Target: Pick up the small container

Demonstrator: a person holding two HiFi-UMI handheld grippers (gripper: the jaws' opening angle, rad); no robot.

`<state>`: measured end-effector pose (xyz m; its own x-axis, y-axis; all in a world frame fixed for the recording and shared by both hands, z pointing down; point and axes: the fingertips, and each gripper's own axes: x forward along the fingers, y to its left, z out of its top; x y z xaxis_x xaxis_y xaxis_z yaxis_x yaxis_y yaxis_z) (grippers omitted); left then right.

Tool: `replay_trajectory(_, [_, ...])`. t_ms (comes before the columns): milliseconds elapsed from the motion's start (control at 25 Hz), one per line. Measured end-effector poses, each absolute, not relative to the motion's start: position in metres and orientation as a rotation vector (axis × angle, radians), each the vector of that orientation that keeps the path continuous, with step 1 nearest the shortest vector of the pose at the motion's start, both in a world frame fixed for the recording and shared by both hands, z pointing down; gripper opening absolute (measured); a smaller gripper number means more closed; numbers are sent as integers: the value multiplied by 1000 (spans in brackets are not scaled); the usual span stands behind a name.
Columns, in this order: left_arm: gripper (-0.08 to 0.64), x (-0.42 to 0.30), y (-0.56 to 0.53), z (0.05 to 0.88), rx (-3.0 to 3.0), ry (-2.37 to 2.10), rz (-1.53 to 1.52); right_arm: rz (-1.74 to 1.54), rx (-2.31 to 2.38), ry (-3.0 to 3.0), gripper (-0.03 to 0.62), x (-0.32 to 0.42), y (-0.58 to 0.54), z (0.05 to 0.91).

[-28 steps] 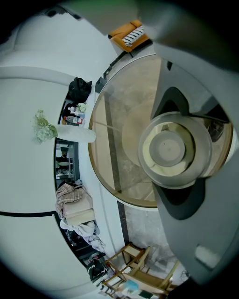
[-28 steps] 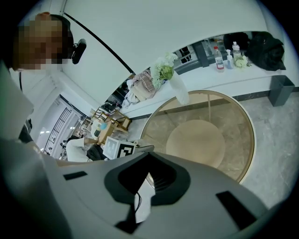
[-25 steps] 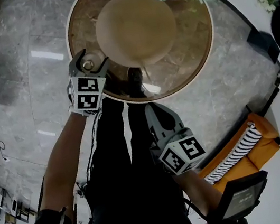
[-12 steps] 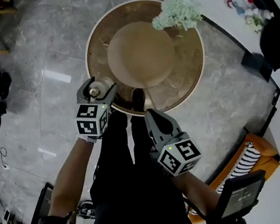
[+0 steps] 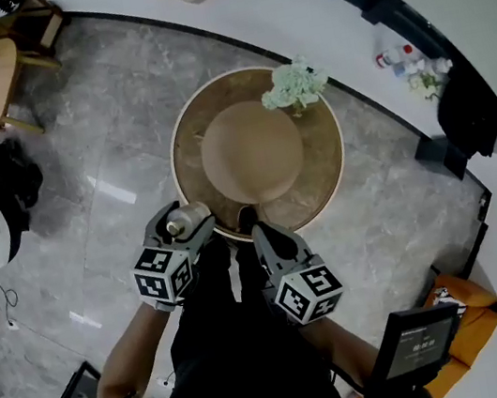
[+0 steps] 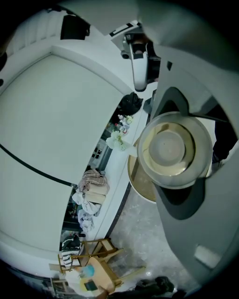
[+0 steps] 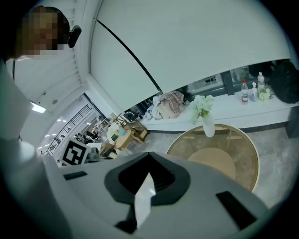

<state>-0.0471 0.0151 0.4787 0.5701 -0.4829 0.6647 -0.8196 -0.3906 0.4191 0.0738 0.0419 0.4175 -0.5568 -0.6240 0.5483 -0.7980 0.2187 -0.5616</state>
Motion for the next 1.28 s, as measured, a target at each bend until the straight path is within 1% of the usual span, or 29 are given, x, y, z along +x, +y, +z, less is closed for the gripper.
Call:
replay_trajectory(400, [334, -43, 45, 387, 2060, -1023, 439, 1192, 1363, -2339, -2, 79, 48, 359])
replay_trajectory(960, [334, -57, 68, 300, 2132, -1061, 325, 1091, 1409, -2412, -2, 89, 55, 299])
replay_trajectory(1280, [334, -58, 64, 262, 2229, -1065, 149, 1004, 1461, -2460, -2, 91, 49, 272])
